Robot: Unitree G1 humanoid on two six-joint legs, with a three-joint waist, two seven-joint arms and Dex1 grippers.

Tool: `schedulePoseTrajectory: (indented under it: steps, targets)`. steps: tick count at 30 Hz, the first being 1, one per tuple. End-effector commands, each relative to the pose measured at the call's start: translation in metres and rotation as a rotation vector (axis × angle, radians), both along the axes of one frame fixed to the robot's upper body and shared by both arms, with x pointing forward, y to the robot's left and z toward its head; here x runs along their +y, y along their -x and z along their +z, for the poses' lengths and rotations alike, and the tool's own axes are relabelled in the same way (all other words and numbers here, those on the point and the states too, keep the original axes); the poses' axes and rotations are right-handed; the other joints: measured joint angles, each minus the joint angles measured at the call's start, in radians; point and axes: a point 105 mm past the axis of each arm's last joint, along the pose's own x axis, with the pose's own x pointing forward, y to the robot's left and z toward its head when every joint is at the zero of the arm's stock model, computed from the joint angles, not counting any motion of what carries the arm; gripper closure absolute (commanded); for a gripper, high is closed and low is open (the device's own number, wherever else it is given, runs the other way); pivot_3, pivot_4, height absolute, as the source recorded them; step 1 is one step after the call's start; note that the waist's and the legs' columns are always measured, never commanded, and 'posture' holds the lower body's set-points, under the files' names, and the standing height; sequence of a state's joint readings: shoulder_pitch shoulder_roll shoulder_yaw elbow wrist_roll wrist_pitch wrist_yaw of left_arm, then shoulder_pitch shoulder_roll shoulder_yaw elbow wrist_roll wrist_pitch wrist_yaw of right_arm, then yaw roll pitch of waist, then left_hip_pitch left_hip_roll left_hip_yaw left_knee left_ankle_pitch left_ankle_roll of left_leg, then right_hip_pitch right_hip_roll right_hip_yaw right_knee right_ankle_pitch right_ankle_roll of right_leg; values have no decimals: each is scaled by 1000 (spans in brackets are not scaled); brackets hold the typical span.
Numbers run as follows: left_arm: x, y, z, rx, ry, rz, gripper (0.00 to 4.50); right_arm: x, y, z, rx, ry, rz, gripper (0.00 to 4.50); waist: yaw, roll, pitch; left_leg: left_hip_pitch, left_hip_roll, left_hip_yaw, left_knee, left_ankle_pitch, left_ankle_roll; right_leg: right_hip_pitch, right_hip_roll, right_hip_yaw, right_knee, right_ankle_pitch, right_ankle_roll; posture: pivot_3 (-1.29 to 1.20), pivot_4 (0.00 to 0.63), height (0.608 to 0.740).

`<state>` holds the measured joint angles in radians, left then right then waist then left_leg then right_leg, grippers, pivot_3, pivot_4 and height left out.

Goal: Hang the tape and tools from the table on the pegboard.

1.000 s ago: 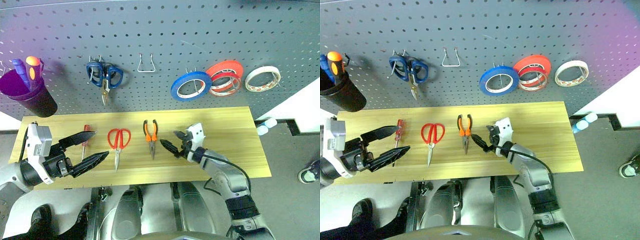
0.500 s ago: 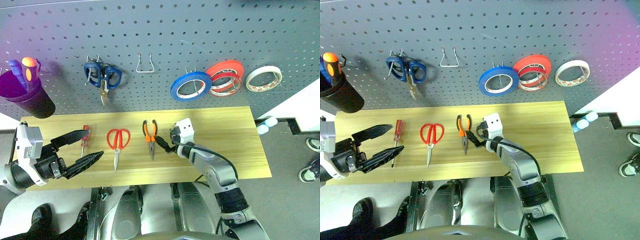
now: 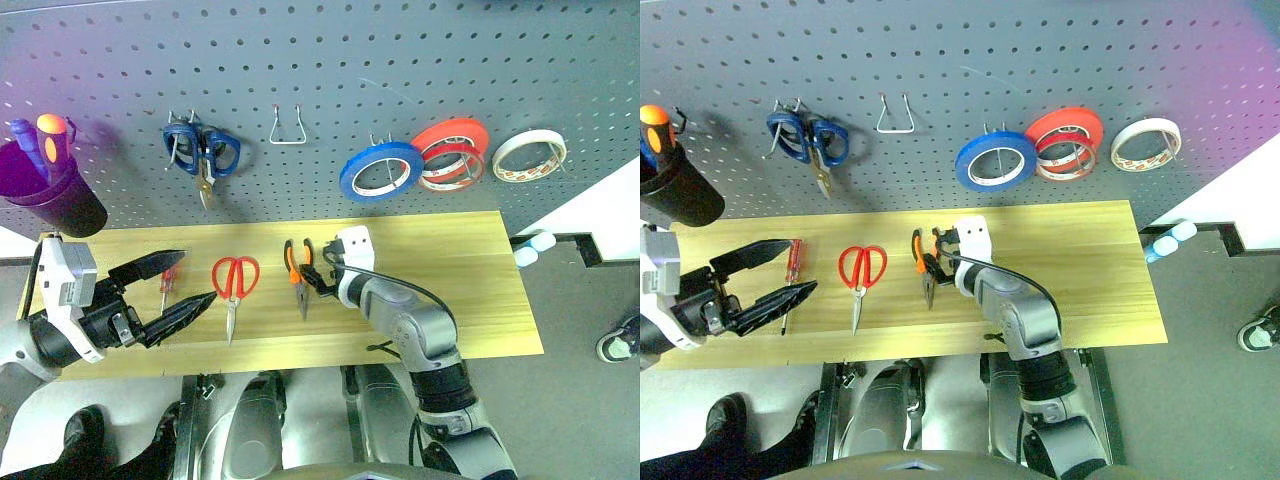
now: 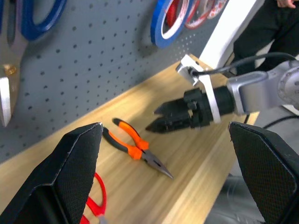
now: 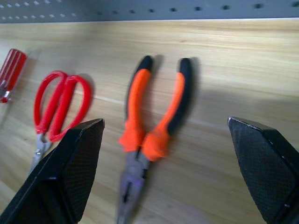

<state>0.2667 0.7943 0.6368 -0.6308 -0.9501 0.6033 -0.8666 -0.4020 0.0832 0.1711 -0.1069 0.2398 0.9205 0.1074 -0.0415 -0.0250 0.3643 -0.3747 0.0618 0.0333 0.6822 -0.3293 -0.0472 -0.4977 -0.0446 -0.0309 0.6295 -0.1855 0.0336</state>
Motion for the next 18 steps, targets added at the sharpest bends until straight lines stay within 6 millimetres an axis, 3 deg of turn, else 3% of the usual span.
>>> schedulePoseTrajectory:
  steps: [1,18]
  targets:
    - [-8,2,5,-11,-7,-24,0,16,4,15,-18,-40,27,73,0,0,0,0,0,0,0,0,0,0,0,0,0,0,0,65,398,733]
    - [-20,2,17,-23,-18,-25,0,48,0,5,4,63,22,73,0,0,4,-3,0,0,-2,0,0,-3,0,0,-1,0,1,111,392,733]
